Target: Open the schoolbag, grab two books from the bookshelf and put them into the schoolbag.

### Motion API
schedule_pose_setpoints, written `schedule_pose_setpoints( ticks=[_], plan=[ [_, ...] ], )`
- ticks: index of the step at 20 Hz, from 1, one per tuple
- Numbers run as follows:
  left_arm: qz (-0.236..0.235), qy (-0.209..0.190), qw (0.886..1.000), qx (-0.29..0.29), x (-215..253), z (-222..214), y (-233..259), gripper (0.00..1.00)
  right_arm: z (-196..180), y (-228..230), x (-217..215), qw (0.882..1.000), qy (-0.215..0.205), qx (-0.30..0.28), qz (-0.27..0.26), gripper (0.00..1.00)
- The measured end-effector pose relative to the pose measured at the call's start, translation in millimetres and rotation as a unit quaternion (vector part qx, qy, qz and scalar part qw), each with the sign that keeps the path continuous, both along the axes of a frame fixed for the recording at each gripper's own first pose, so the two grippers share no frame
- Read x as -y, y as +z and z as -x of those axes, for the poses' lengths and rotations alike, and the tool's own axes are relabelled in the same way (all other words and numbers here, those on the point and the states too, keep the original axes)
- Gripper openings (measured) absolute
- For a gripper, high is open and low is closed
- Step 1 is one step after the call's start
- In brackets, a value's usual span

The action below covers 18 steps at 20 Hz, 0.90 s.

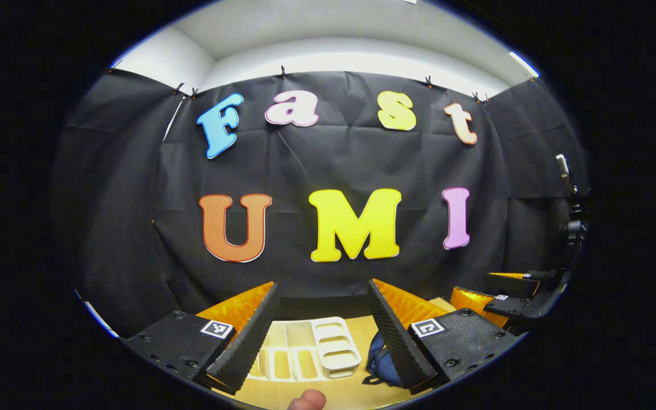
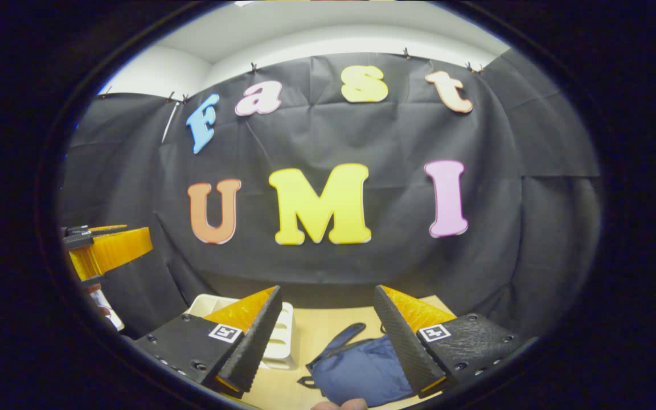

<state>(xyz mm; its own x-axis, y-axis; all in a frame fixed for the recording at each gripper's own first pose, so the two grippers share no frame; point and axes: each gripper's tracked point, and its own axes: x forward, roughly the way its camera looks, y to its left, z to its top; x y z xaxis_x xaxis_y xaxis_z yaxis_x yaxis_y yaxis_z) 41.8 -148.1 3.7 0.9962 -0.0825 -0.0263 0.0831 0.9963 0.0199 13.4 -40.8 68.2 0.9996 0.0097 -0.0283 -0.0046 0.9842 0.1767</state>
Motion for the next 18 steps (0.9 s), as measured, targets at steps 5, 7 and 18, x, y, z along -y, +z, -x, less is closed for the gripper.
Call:
schedule_pose_setpoints(
  ticks=[5,7,18],
  plan=[
    [0.033,0.036,0.998,0.025,2,2,23,0.97,8,36,5,0.998,-0.01,0.05,0.022,0.94],
    [0.033,0.04,0.998,0.022,2,3,24,0.98,11,39,2,0.998,-0.006,0.058,0.027,0.94],
    [-0.002,0.05,0.999,0.022,13,-6,20,0.98,12,42,16,0.997,-0.009,0.07,0.028,0.96]
  ],
)
